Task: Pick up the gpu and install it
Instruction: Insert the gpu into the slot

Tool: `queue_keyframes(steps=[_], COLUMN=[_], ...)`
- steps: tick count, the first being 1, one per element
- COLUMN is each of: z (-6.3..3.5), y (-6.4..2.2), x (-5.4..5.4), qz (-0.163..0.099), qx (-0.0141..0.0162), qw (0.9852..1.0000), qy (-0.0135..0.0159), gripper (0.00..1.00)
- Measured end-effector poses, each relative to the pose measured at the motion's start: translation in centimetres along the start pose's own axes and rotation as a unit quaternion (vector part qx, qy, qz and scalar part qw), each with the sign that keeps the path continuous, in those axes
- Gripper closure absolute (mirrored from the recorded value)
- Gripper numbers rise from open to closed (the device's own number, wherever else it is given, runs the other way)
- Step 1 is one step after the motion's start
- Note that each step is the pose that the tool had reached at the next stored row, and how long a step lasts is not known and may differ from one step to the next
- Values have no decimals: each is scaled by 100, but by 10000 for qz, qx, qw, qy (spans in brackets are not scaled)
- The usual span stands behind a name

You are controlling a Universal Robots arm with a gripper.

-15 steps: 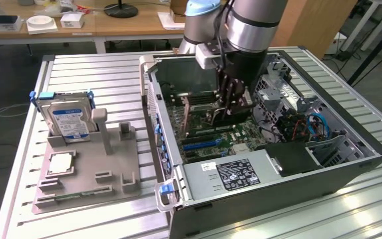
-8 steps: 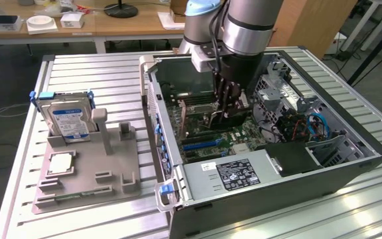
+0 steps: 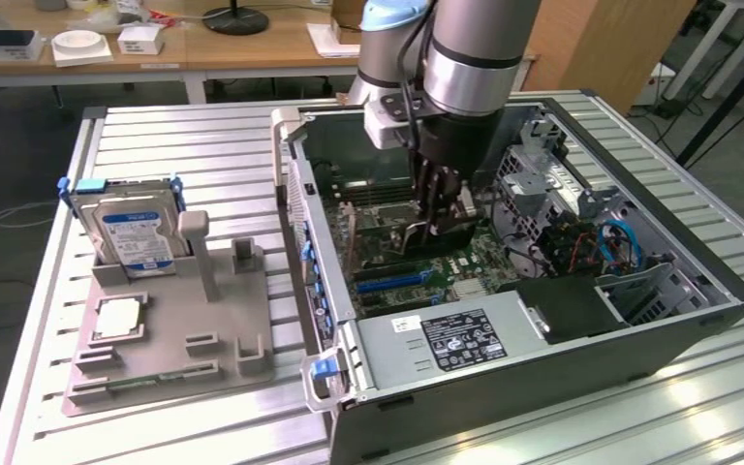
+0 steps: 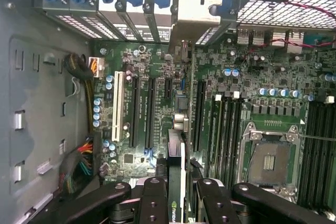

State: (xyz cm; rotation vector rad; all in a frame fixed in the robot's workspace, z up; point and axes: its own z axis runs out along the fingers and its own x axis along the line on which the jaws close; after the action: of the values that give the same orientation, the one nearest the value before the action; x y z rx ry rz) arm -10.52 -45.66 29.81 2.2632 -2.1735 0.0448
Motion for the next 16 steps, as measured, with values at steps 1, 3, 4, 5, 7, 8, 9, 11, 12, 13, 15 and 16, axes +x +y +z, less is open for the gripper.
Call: queue_keyframes(steps=[1,3,4,5,7,8,9,11,12,13,15,16], z=[10,27,35,43,60,66,71,72,75,80,90,95], y=[10,25,31,37,46,49,50,50,51,53,60,63], x=[-2,-6,-8,-9,-11,-11,-11,-11,-12,-12,-14,-15], qz=[6,23,30,39,56,65,74,88,93,102,126,137], qx=[7,18,23,29,37,40,41,41,42,43,44,45], qw=[10000,10000,10000,10000,10000,10000,10000,10000,9999,9999,9999,9999], qy=[1,3,3,4,4,4,5,7,6,4,6,6], gripper=[74,74,74,74,74,74,74,74,74,74,74,74])
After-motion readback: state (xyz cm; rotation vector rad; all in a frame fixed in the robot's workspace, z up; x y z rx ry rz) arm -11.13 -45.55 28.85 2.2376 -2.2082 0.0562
